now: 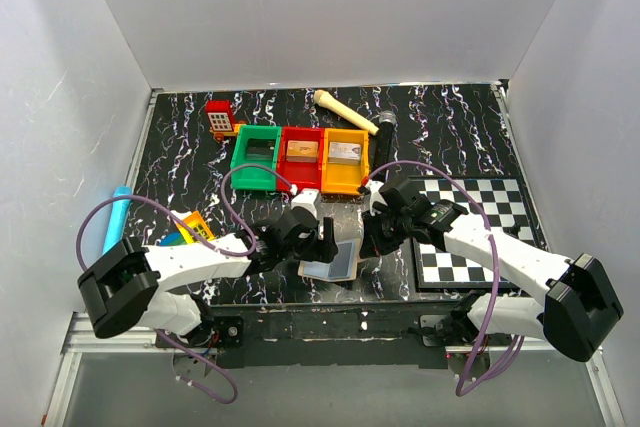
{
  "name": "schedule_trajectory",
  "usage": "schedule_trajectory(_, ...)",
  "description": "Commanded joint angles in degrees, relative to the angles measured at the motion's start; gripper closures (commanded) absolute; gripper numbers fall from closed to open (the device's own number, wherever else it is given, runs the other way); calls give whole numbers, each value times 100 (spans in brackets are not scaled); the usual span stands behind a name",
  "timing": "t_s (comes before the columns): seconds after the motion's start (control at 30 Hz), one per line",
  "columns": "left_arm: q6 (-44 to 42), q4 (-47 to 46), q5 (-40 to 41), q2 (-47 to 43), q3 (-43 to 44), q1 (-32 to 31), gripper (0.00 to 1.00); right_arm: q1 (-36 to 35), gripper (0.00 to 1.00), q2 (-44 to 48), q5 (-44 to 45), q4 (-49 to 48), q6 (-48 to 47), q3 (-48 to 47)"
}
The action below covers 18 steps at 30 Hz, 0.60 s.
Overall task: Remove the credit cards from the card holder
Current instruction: Remove the credit card from the card holder.
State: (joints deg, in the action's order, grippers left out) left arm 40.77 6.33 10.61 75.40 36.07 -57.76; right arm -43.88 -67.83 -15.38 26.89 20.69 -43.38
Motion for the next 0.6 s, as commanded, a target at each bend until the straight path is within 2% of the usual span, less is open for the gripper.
schedule_trajectory(0.0,-149,-316,-323,238,233,-51,29,11,99,130,-53,-18,-91,-136)
schedule_trajectory(0.2,141,140,169,195,207,-69,27,11,99,130,-62,-53,-82,-66)
schedule_trajectory(0.57,89,106,-121,467,277,-78,28,2,99,69,-79,-35,-109,-101)
